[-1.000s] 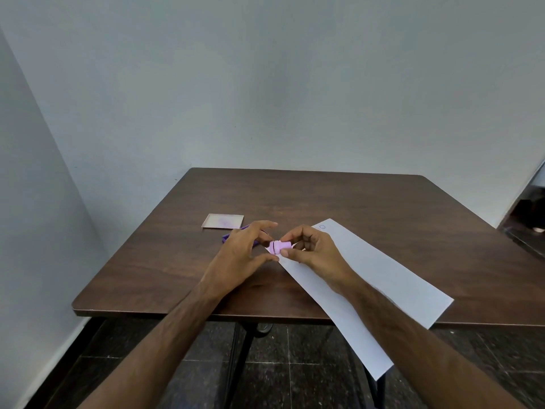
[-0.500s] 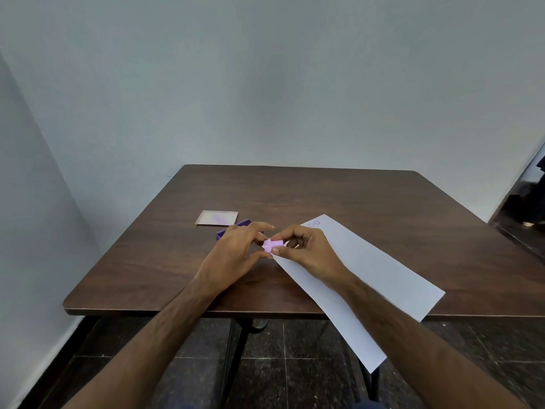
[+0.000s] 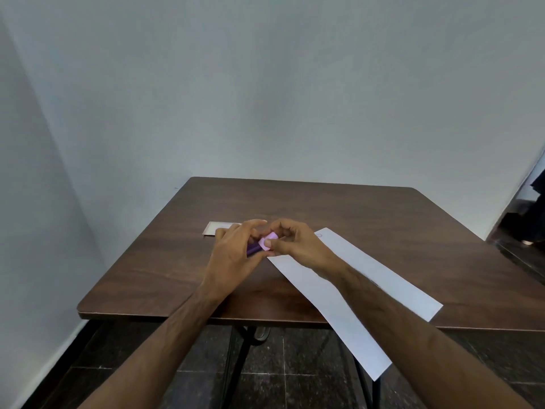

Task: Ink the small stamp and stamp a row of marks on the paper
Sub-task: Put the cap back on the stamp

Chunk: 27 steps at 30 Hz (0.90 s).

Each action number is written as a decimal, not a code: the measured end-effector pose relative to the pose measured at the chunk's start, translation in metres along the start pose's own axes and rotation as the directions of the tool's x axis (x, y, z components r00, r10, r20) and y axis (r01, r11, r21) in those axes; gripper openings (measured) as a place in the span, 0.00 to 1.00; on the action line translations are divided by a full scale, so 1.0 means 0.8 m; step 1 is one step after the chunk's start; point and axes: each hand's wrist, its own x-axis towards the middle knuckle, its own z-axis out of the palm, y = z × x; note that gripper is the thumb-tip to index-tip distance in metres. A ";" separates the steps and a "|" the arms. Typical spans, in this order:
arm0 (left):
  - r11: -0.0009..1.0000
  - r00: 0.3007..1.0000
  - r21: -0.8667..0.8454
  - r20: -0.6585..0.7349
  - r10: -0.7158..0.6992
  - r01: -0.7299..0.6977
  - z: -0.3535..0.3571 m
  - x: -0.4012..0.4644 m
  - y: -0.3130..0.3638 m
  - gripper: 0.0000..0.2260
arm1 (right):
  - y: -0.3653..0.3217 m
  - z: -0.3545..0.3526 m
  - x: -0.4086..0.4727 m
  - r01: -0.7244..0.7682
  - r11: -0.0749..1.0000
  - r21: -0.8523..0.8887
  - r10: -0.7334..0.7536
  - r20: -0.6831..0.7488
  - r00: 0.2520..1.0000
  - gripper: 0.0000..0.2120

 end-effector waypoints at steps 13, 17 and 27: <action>0.889 0.921 0.389 0.196 -0.338 0.243 -0.052 0.000 -0.116 0.13 | 0.012 -0.016 0.093 -0.150 0.964 -0.219 0.124 -0.129 0.984 0.10; 0.857 0.893 0.449 0.231 -0.385 0.253 -0.050 -0.002 -0.129 0.16 | 0.022 -0.009 0.119 -0.129 0.902 -0.413 0.090 -0.114 0.989 0.09; 0.809 0.834 0.507 0.276 -0.479 0.297 -0.039 -0.003 -0.136 0.19 | 0.056 0.000 0.160 -0.175 0.816 -0.551 0.166 -0.067 0.984 0.10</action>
